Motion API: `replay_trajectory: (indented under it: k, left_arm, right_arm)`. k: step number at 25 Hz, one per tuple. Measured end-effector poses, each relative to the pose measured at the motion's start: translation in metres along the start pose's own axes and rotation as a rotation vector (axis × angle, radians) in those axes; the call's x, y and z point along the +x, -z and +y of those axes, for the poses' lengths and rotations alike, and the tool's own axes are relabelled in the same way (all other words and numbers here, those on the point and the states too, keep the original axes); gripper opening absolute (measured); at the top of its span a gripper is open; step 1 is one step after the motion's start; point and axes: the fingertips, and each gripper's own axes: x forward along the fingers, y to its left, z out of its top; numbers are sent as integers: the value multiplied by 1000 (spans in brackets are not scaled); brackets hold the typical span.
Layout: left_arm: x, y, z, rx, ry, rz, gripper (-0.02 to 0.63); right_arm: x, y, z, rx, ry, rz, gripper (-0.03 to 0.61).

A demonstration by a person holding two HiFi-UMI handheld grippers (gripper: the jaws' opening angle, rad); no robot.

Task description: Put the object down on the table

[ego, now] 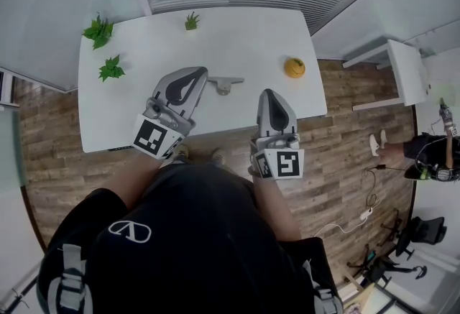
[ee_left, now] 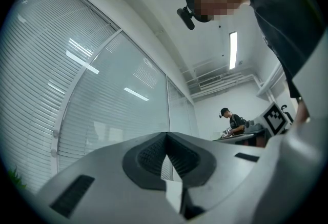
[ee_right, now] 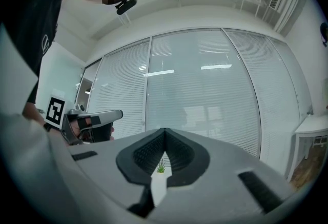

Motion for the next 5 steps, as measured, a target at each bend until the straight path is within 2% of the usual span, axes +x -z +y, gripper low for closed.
replay_trajectory:
  k: [5]
  left_arm:
    - [4, -9, 3, 8, -6, -36, 5]
  right_arm:
    - [3, -1, -1, -2, 3, 1, 5]
